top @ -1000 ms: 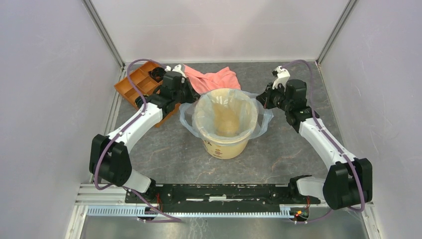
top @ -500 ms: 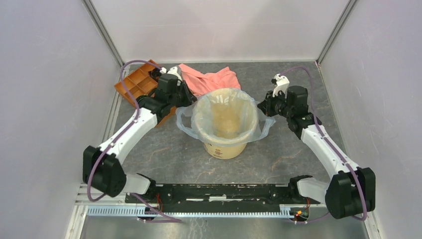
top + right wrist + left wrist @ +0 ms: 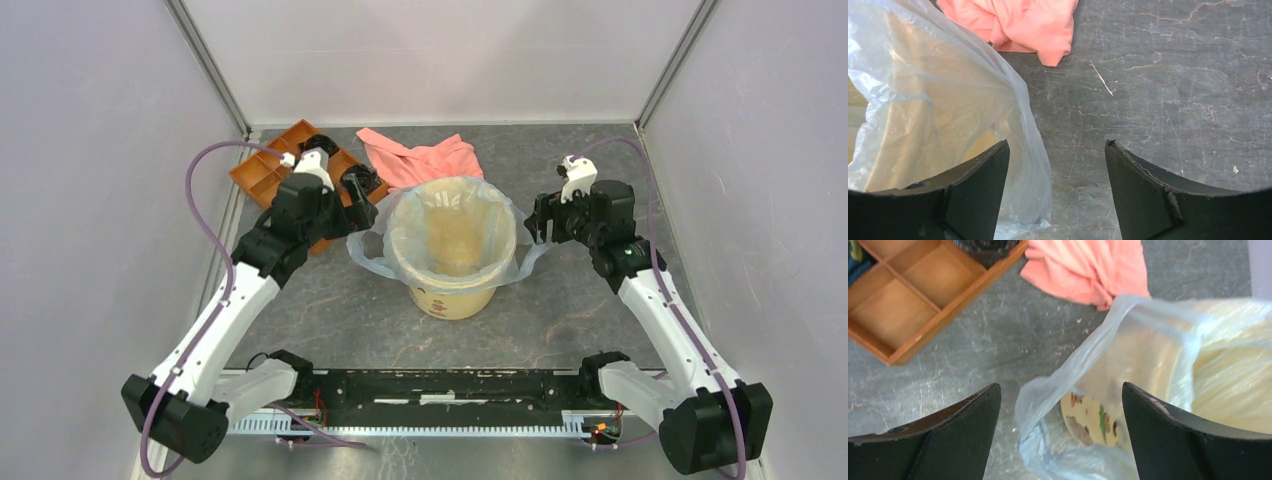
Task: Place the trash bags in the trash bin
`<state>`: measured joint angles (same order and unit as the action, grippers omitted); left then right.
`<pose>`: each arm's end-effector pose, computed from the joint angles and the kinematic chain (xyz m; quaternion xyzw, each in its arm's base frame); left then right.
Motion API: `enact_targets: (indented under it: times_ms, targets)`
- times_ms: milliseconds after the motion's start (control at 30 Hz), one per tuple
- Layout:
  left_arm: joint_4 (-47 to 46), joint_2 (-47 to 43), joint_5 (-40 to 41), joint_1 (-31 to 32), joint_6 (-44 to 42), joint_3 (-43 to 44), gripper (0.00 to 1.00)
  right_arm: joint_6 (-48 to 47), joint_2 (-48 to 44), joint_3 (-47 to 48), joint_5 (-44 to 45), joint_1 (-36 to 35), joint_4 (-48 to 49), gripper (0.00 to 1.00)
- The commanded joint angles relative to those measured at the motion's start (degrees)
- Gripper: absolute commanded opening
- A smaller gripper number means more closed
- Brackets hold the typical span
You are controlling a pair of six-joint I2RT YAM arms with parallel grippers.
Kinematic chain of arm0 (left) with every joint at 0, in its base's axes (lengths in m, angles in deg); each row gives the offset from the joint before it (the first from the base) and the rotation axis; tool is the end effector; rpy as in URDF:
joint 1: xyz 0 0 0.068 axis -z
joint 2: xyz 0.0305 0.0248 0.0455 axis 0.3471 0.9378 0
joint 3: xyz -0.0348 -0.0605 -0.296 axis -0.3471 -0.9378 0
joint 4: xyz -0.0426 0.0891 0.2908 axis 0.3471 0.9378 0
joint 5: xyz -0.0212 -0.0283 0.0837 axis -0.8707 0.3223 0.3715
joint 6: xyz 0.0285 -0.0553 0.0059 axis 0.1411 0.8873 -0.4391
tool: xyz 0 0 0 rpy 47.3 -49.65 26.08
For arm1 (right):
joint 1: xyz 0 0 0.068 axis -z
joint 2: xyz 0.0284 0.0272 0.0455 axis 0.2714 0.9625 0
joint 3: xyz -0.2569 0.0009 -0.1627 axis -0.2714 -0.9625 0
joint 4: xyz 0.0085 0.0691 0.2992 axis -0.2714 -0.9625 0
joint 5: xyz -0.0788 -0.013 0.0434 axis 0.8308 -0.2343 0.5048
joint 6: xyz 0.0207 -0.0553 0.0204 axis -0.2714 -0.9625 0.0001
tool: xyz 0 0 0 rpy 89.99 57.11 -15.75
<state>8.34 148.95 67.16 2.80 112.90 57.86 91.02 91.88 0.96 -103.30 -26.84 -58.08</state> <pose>0.2530 -0.1032 0.3755 -0.0788 0.8671 -0.1843 0.4560 0.2632 0.0627 0.3143 -0.1149 0.8488 0.1636 0.4895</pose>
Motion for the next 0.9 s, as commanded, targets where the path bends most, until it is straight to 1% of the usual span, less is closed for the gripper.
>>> enact_targets:
  times_ms: [0,67,100,133,167,233,333,400,467,500,567,700,733,767,800,867]
  targets:
    - [0.2,-3.0,-2.3,-0.2,0.7,-6.3,0.94,-0.1,-1.5,-1.5,-0.1,0.2,0.2,0.77]
    - [-1.8,-1.7,-4.3,-0.2,1.8,-8.4,0.91,1.0,-1.9,-3.8,-1.9,0.1,2.2,0.76]
    - [-3.1,-0.9,-5.0,-0.2,2.5,-9.5,0.87,1.5,-2.0,-4.9,-2.5,0.2,2.9,0.76]
    - [-5.1,0.0,-6.6,-0.2,3.1,-10.4,0.81,1.9,-2.0,-5.7,-3.1,0.1,3.4,0.72]
    - [-6.8,0.8,-8.0,-0.2,3.8,-11.6,0.73,2.3,-1.8,-6.5,-3.8,0.1,4.0,0.65]
    - [-10.3,2.5,-10.9,-0.2,5.7,-14.0,0.58,3.8,-1.4,-8.3,-5.1,-0.2,5.8,0.46]
    - [-17.0,4.1,-14.5,-0.1,9.7,-19.6,0.33,8.2,-1.5,-13.3,-8.2,-1.3,13.1,0.29]
    - [-22.2,4.7,-16.8,0.0,13.3,-25.0,0.23,12.3,-1.3,-17.1,-9.9,-2.7,20.2,0.25]
    - [-28.7,5.6,-19.4,0.4,17.0,-29.6,0.18,14.2,0.4,-19.3,-10.9,-4.6,25.1,0.24]
    - [-30.4,5.9,-20.1,0.7,18.0,-30.8,0.16,14.3,1.5,-19.3,-10.6,-5.4,25.5,0.24]
    - [-30.8,6.2,-18.6,2.0,18.6,-31.6,0.14,14.2,3.3,-19.0,-10.0,-7.0,26.0,0.24]
    - [-30.5,5.3,-14.8,5.5,19.5,-32.1,0.14,12.6,5.1,-17.3,-10.2,-8.5,25.2,0.27]
    - [-30.1,5.1,-14.2,6.0,19.6,-32.0,0.15,11.8,5.2,-16.8,-9.7,-8.6,24.1,0.28]
    - [-29.4,4.7,-13.6,6.1,19.6,-31.8,0.18,10.2,5.3,-15.3,-8.3,-8.5,21.1,0.31]
    - [-28.3,4.0,-12.7,6.1,19.5,-31.7,0.20,8.5,5.2,-13.4,-5.6,-8.6,17.0,0.34]
    - [-26.7,1.6,-10.8,6.1,18.8,-32.1,0.25,5.8,4.0,-11.6,-0.7,-8.5,12.1,0.41]
